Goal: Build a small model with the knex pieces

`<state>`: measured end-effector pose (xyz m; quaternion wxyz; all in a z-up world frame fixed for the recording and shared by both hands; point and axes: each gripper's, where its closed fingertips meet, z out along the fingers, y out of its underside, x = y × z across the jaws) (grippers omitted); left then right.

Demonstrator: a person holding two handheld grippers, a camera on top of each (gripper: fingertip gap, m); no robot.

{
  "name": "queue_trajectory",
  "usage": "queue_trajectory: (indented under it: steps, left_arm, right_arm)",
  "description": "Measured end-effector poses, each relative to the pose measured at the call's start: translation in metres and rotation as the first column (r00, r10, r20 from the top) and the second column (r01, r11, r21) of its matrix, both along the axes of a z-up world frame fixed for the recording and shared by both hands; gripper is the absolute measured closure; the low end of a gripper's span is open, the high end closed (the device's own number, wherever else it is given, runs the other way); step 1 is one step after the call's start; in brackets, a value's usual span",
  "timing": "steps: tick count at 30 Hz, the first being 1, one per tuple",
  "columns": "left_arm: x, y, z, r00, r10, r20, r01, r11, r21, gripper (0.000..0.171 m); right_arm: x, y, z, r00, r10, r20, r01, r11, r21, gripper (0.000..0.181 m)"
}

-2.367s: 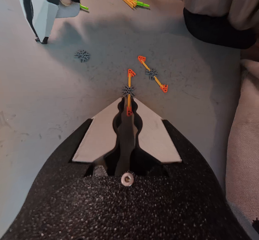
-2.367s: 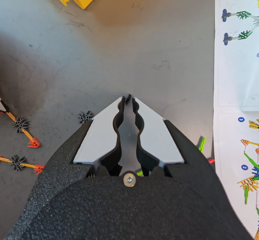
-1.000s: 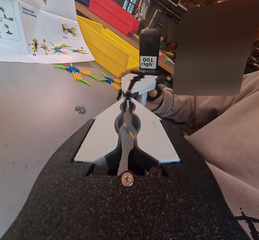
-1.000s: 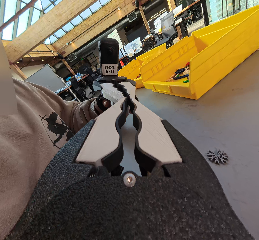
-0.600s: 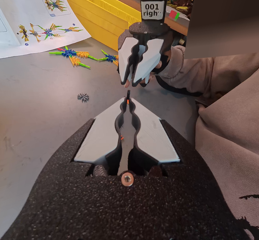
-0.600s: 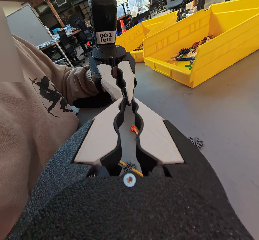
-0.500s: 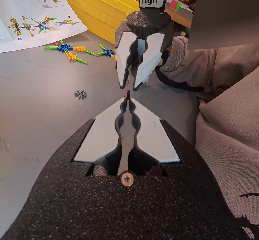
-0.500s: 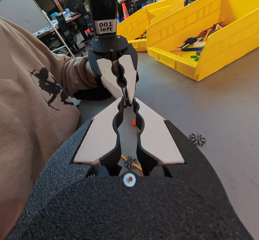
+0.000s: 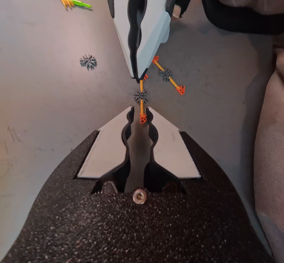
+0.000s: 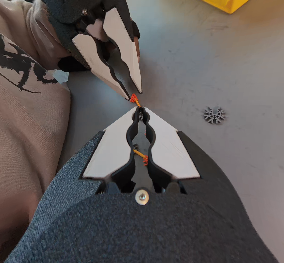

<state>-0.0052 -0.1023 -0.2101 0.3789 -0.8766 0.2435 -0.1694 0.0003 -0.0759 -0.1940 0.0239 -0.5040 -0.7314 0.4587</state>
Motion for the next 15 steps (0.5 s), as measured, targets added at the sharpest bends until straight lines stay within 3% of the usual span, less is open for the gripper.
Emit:
queue_trajectory:
  steps: [4,9,15]
  left_arm:
    - [0.007,-0.003,-0.014,0.993,-0.071,-0.096,0.068,0.997,-0.028,0.162]
    - [0.012,-0.004,-0.014,0.986,-0.134,-0.102,0.133,0.991,-0.021,0.168]
    - [0.012,-0.005,-0.014,0.984,-0.152,-0.097,0.151,0.988,-0.018,0.168]
  right_arm:
    - [-0.002,-0.003,-0.011,0.993,0.02,0.113,-0.017,1.0,-0.023,0.18]
    - [0.005,-0.007,-0.018,0.972,0.018,0.233,0.006,0.995,-0.1,0.18]
    - [0.01,-0.009,-0.017,0.966,-0.006,0.26,0.036,0.993,-0.112,0.18]
